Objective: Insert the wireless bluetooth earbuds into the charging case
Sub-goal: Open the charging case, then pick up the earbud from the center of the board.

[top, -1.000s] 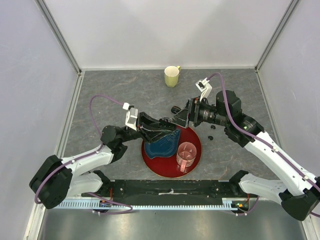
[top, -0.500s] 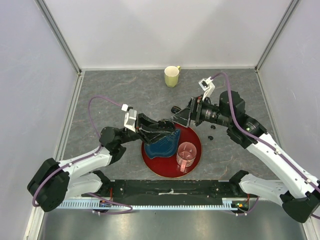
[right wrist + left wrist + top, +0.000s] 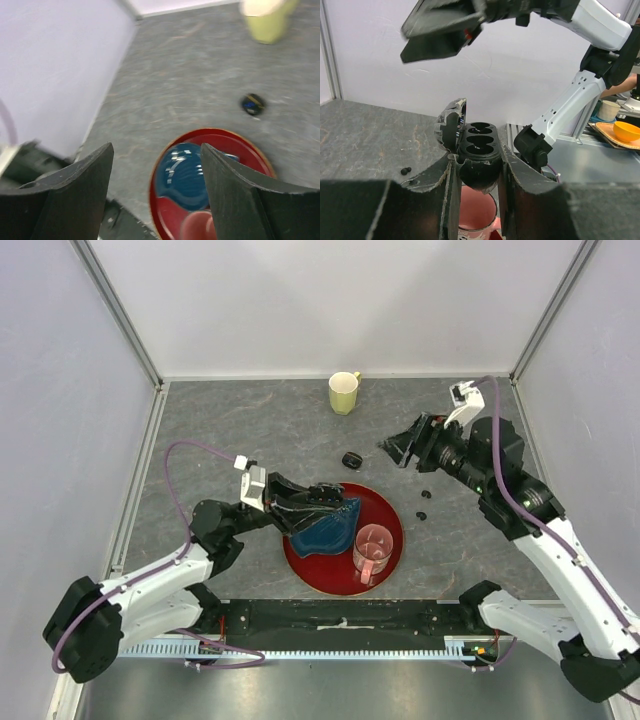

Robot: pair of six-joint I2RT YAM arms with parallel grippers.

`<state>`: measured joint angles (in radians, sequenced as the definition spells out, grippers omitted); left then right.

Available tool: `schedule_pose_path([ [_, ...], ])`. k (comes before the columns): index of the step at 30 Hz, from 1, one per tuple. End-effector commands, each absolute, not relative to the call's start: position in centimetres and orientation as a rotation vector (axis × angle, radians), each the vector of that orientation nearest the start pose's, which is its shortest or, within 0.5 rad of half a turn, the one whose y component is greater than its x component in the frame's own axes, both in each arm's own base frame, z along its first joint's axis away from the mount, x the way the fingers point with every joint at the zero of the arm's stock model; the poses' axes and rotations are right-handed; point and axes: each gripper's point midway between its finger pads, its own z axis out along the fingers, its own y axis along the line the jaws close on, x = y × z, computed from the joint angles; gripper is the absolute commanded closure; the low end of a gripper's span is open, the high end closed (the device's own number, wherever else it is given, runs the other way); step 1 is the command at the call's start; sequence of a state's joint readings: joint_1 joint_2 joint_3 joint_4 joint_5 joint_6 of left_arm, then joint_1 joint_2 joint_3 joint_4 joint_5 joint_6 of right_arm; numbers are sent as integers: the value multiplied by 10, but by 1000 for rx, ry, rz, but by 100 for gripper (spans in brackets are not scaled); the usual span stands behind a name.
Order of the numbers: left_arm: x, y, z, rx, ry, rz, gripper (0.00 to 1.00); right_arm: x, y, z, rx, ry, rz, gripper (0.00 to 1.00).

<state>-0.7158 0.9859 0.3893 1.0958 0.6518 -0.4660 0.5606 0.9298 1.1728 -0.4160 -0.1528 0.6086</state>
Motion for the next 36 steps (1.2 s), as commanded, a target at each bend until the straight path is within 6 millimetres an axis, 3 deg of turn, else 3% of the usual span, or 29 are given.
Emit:
schedule_pose_path([
  [1, 151, -288, 317, 783, 999, -1316, 98, 279, 152, 318, 89, 1999, 662, 25],
  [6, 149, -285, 316, 784, 1002, -1308, 98, 297, 108, 260, 166, 2125, 596, 30],
  [7, 148, -284, 317, 784, 997, -1307, 98, 304, 90, 245, 235, 2156, 573, 30],
  [10, 146, -282, 317, 781, 996, -1302, 98, 305, 68, 203, 359, 2261, 632, 33],
  [16, 148, -279, 312, 775, 1014, -1278, 98, 282, 71, 141, 459, 2397, 739, 37],
  [25, 148, -282, 312, 786, 1020, -1291, 98, 272, 58, 87, 580, 2473, 634, 44],
  [28, 147, -282, 312, 785, 1021, -1295, 98, 276, 59, 79, 591, 2477, 642, 50],
  [36, 147, -281, 311, 777, 1031, -1295, 98, 290, 52, 62, 616, 2478, 605, 53],
])
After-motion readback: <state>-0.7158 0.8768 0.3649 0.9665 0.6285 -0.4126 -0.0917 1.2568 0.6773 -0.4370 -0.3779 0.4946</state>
